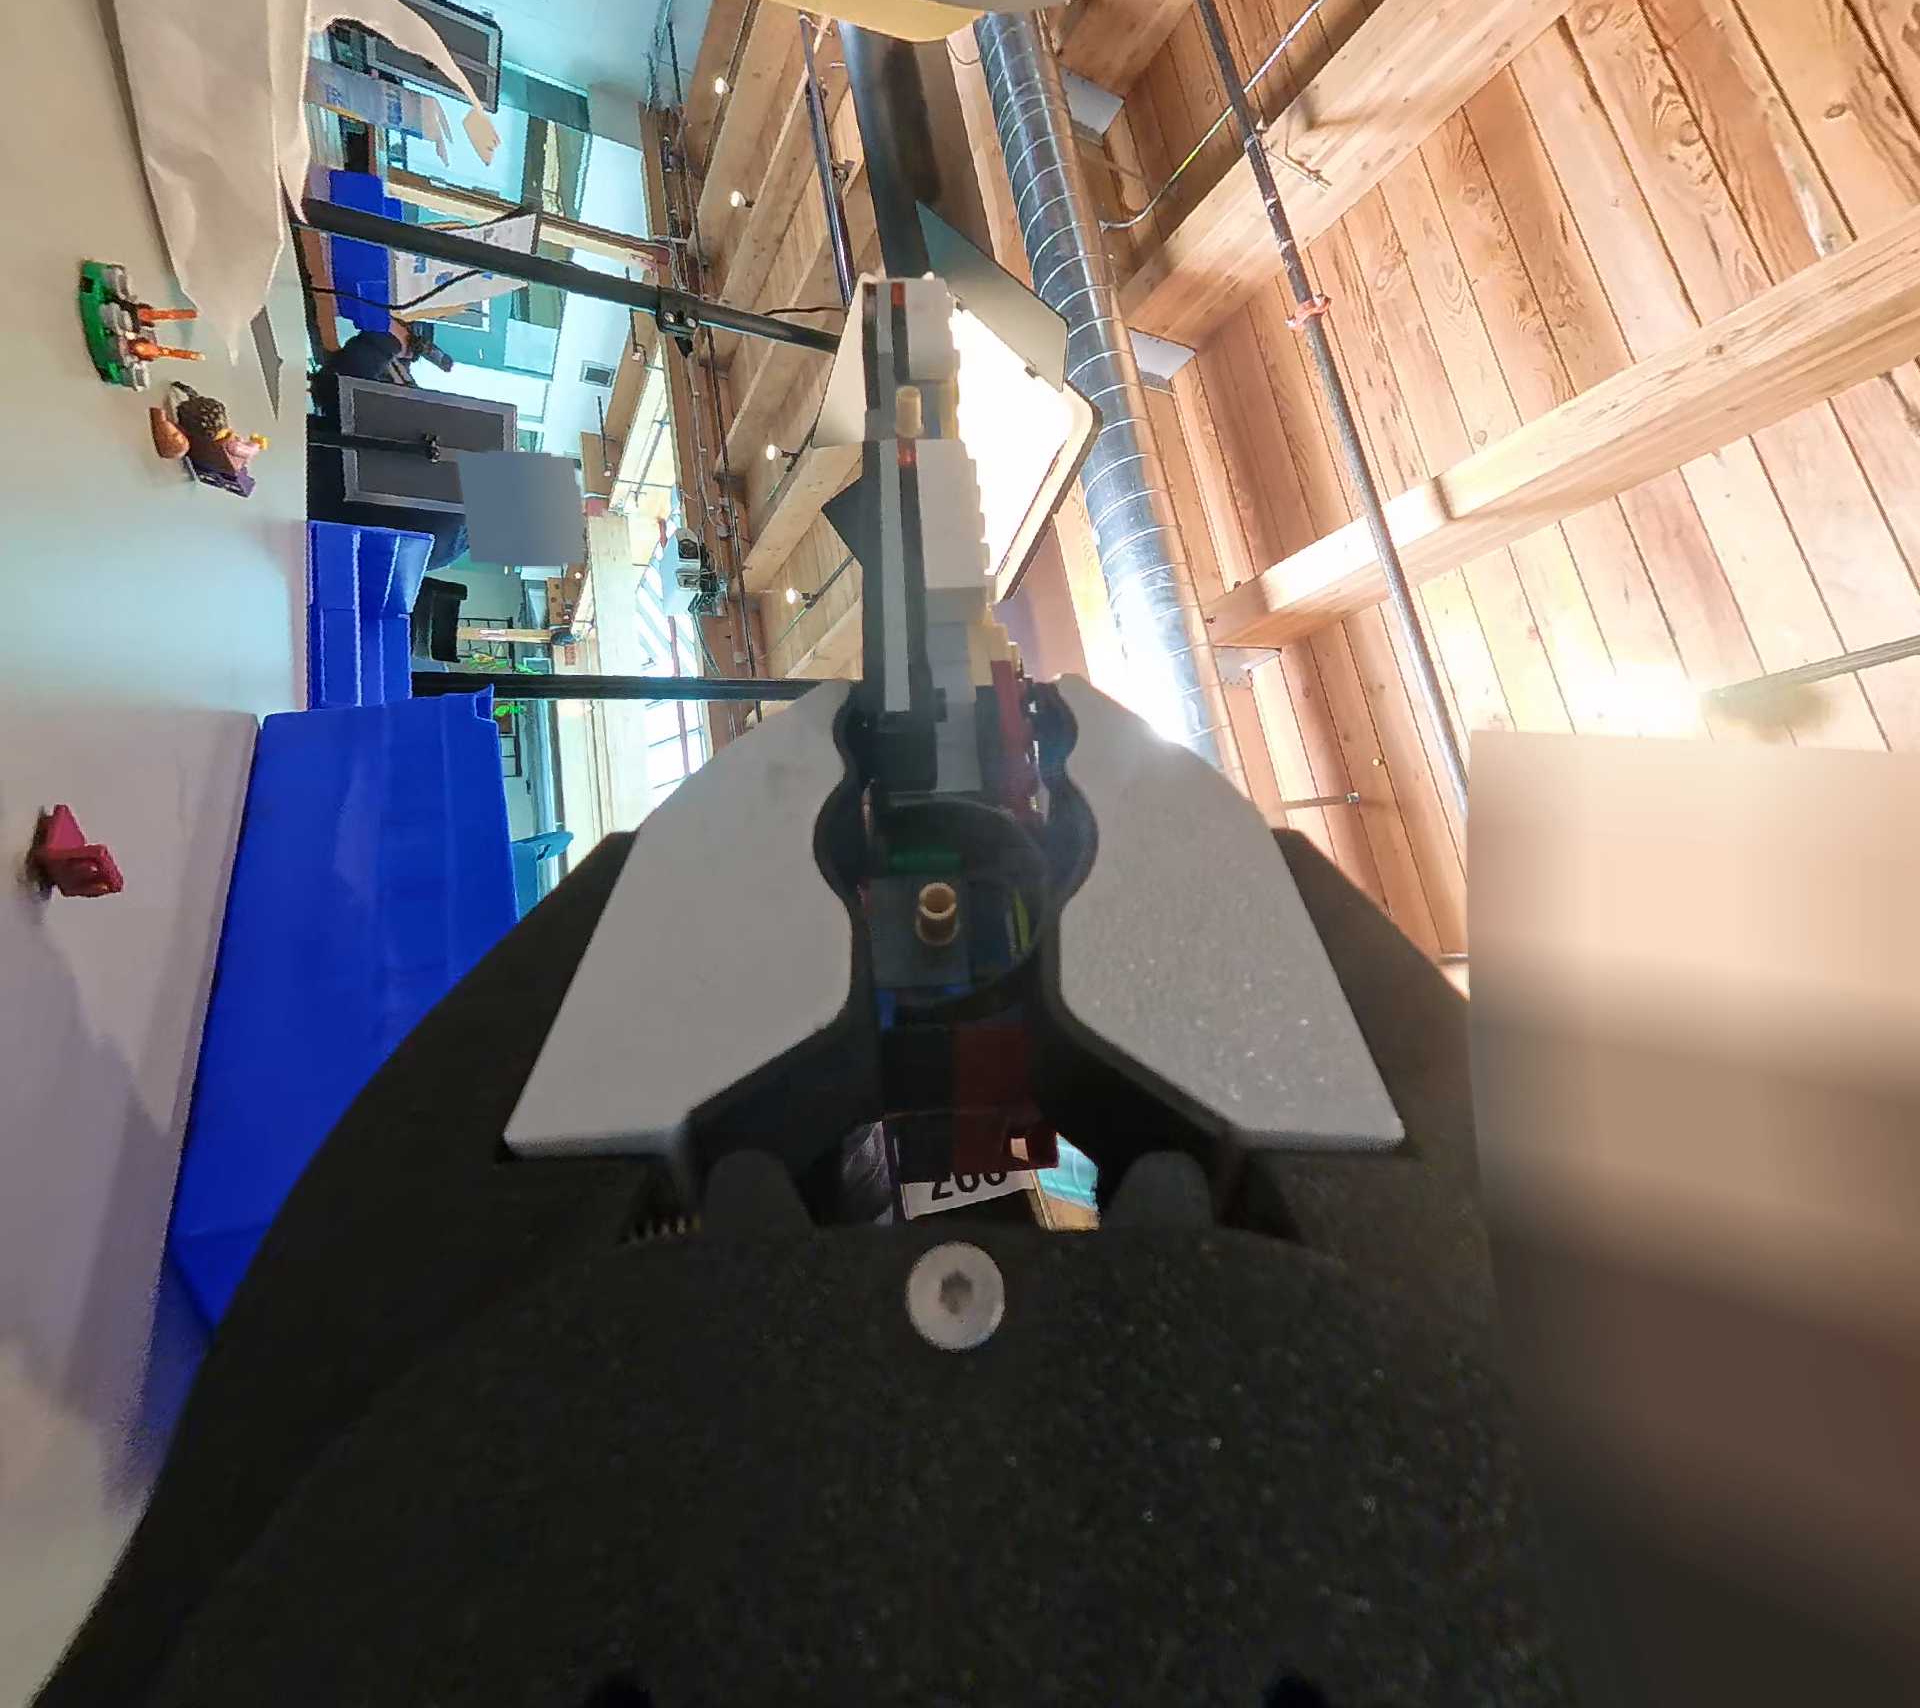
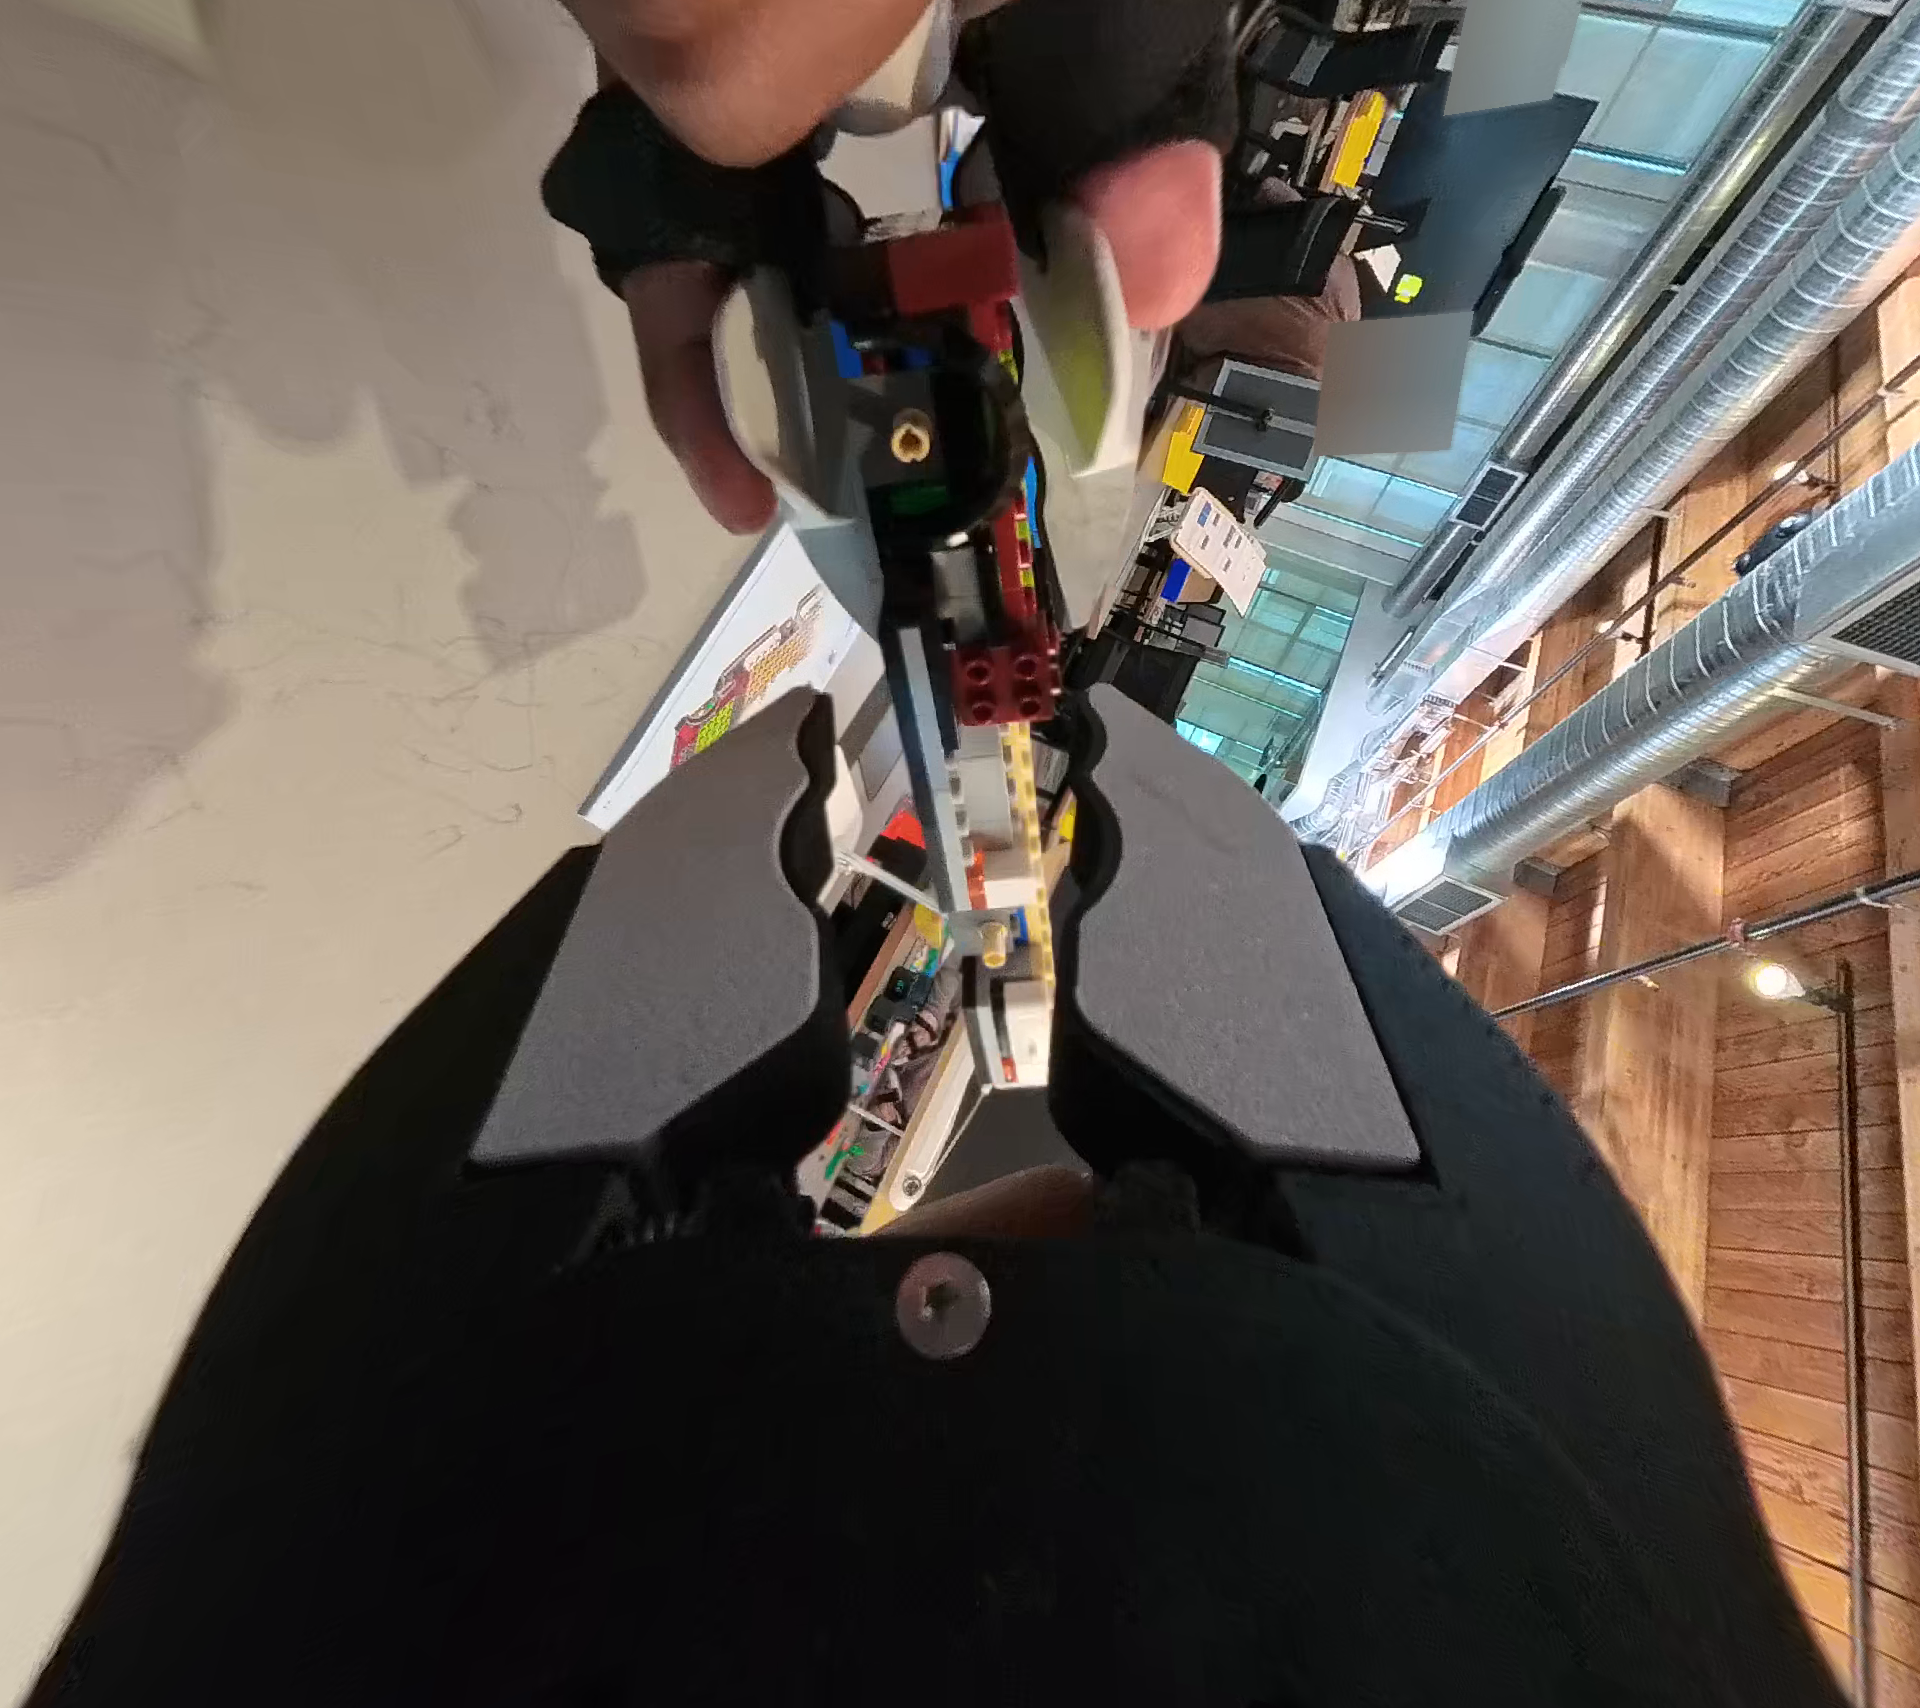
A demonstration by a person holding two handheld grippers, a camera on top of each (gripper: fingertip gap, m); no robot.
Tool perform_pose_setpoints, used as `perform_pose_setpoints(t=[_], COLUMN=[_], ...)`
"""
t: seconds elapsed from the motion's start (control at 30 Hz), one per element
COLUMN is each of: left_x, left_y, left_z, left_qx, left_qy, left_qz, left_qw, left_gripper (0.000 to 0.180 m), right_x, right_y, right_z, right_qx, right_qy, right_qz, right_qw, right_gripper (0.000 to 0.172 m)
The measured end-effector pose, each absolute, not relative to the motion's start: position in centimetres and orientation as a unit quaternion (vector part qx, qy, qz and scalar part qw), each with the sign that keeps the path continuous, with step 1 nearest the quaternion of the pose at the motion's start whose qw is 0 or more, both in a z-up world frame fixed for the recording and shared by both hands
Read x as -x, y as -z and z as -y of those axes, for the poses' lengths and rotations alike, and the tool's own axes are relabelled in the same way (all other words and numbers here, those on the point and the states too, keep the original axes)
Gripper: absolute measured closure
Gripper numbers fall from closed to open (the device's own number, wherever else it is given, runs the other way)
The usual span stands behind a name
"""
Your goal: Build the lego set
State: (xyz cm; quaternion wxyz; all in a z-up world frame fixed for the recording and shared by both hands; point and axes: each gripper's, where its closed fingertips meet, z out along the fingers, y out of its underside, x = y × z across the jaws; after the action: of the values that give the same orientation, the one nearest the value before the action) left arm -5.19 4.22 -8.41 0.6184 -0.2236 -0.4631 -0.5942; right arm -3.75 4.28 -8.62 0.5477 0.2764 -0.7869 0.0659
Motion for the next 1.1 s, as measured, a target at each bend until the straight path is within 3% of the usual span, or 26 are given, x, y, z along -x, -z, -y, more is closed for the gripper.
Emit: perform_pose_setpoints(t=[0.13,0.57,0.73,1.1], left_x=[5.1,5.4,6.7,5.1], left_y=[8.4,8.5,10.2,14.0], left_z=[-4.3,-4.3,-3.5,-4.2], left_qx=[0.229,0.249,0.263,0.407], left_qy=[0.592,0.579,0.543,0.46], left_qz=[0.462,0.459,0.483,0.479], left_qw=[0.619,0.626,0.635,0.627], left_gripper=[0.15,0.15,0.15,0.15], right_x=[3.9,4.1,3.9,-0.6], right_y=[8.2,8.3,9.2,16.1], right_z=[-4.1,-4.3,-5.9,-5.3], right_qx=[-0.287,-0.257,-0.132,0.234], right_qy=[-0.063,-0.064,-0.057,-0.179], right_qz=[0.773,0.777,0.8,0.811], right_qw=[0.563,0.571,0.582,0.505], right_gripper=[0.142,0.142,0.114,0.118])
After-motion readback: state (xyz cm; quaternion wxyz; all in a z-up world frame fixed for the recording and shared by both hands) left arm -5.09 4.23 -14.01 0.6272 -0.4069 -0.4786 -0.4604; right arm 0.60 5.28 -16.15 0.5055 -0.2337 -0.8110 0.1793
